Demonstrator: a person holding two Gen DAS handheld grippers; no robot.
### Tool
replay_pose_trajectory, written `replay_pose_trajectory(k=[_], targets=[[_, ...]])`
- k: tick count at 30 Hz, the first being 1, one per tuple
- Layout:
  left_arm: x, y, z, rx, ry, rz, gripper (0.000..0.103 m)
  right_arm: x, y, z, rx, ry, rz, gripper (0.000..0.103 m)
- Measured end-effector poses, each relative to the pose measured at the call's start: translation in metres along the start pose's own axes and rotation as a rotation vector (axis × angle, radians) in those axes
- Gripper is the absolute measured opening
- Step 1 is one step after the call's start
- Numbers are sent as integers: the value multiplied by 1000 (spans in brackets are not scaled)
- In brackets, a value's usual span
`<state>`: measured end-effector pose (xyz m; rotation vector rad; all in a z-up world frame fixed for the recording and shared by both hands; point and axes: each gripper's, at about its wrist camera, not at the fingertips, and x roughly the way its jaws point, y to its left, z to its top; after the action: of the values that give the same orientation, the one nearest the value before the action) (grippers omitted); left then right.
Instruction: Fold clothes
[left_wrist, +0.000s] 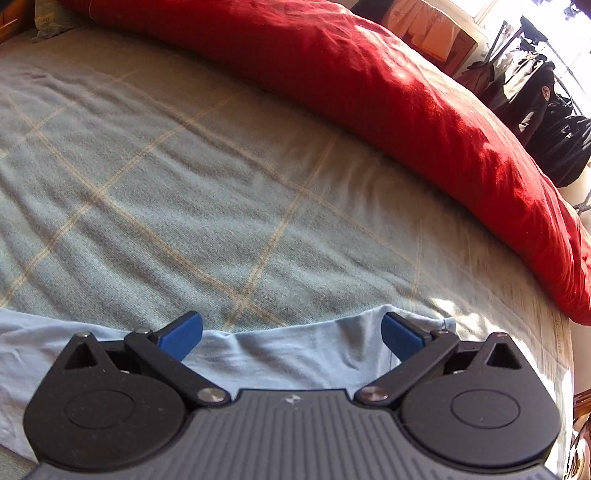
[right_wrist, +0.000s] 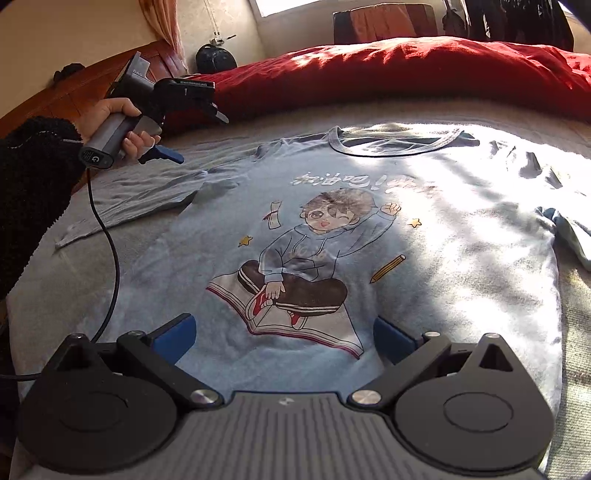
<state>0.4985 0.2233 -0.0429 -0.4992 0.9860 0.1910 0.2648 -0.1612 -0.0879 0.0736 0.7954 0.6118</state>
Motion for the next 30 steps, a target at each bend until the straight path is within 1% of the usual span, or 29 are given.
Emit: replay_pose_trajectory(k=[1,3,4,6,9,11,14,16,18,20,23,25,27,28,30], targets=[[0,3,-3,16,17,25,102,0,1,0,-4,1,-4,103],[7,13,-9,11,53,75,102,1,2,0,-12,4,-13,103],[14,22,-10,-2,68,97,102,1,3,0,-17,5,-15,103],[23,39,-11,-39,67,115,102,2,4,-1,-27,7,-21,103],[26,53,-4,-45,-15,113,102,5,4,-1,-37,5,-25,103],[28,60,6,-69,-40,151,102,5,4,-1,-39,4,-24,103],[13,68,15,-145,-81,134,102,5,4,-1,-41,3,-22,103],[1,71,15,-154,-87,119,102,5,3,0,-32,3,-17,103],[-8,72,9,-138,-47,137,102,4,2,0,-24,3,-13,103],[-10,75,3,-121,10,164,102,3,1,0,-16,4,-9,103],[-5,86,-8,-114,55,184,102,1,1,1,-4,7,-10,103],[1,97,-9,-144,35,182,102,2,2,1,-7,8,-13,103],[6,106,-5,-161,-7,174,102,4,3,0,-13,8,-18,103],[9,109,-2,-167,-28,182,102,5,3,0,-18,7,-21,103],[8,115,8,-212,-63,205,102,7,4,0,-26,6,-26,103]])
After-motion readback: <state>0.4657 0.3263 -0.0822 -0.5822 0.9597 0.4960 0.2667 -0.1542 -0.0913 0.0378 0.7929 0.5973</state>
